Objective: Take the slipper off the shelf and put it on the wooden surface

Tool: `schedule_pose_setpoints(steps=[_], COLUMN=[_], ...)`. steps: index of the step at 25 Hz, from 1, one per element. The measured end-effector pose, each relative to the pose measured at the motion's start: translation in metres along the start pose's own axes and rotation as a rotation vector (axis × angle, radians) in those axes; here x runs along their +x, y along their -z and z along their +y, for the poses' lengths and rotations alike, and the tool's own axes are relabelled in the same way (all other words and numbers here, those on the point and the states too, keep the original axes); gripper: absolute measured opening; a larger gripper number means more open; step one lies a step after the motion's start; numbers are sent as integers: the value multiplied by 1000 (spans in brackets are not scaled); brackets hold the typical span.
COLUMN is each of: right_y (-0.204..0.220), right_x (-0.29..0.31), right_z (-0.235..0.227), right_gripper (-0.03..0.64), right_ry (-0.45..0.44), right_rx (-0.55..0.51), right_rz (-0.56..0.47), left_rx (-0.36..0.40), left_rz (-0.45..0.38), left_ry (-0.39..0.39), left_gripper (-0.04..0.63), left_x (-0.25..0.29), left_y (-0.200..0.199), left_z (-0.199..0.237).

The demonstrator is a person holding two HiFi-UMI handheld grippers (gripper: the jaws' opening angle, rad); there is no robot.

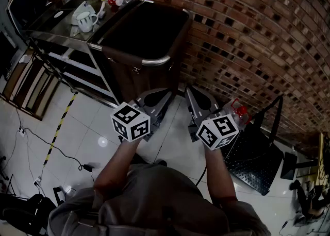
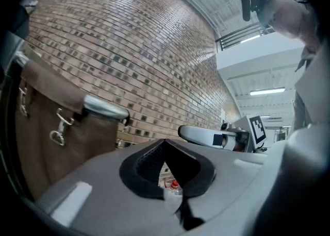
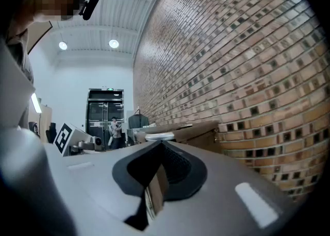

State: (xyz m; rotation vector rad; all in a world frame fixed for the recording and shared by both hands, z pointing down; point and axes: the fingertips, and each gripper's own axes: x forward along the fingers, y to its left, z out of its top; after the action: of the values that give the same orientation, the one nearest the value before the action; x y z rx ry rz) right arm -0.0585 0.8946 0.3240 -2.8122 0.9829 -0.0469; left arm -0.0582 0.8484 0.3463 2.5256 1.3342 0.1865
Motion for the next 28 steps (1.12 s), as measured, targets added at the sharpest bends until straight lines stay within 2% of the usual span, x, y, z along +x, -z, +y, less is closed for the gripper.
schedule_pose_setpoints(steps=[8, 16, 24, 28], right_y=[11, 38, 63, 78], right_x=[94, 215, 338, 387], right_z=[73, 175, 279, 323], right_gripper=[-2, -2, -2, -2], right_ry=[-134, -286, -373, -419], right_rx=[-7, -25, -23, -23], right_rz=[32, 100, 136, 157], left_rx=[-10, -25, -31, -45], left_rz=[-40, -89, -120, -135], left_ry=[-145, -296, -376, -443], left_gripper=[-29, -29, -29, -29], left_x=[-85, -197, -313, -367], left_y=[-31, -61, -86, -89], left_z=[85, 190, 286, 329])
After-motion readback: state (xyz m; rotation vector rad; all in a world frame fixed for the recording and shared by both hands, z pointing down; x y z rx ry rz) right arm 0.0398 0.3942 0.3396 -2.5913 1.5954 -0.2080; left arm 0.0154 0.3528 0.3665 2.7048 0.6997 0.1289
